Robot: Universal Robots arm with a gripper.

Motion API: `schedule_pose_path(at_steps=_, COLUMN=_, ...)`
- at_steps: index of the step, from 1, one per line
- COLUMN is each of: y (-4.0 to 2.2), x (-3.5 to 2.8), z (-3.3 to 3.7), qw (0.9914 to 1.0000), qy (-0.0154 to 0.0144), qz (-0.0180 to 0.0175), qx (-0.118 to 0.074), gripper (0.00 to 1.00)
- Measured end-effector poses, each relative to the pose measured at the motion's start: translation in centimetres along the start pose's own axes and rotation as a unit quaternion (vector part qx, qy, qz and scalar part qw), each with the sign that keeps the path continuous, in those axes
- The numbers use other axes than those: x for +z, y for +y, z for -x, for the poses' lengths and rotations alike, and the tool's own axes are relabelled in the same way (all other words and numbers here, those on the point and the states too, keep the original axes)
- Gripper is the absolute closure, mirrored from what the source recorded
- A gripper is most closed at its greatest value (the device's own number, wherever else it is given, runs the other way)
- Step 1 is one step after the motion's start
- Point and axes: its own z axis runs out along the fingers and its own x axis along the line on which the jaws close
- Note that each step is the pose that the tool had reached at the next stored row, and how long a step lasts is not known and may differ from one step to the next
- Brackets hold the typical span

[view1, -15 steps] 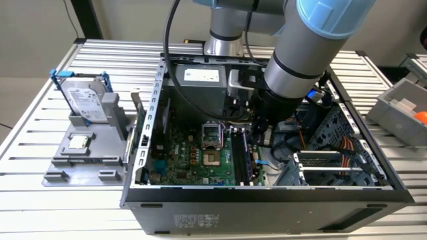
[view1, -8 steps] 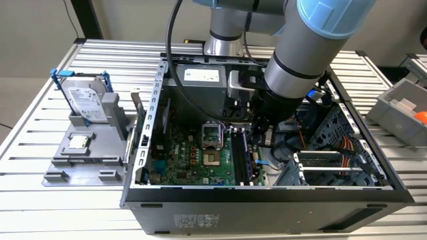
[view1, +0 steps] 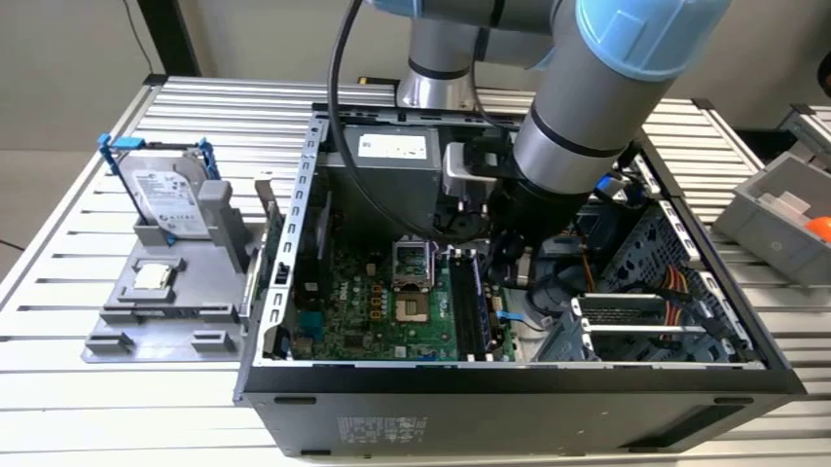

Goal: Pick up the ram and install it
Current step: 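Press down the ram until it locks into place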

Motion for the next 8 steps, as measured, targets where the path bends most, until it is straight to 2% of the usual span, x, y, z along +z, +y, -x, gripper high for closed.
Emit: schedule_pose_path(at_steps=8, y=-0.10, x=1.45, z=-0.08, qw=1.00000, qy=0.0000, qz=-0.0016, qx=-0.002, gripper=1.00)
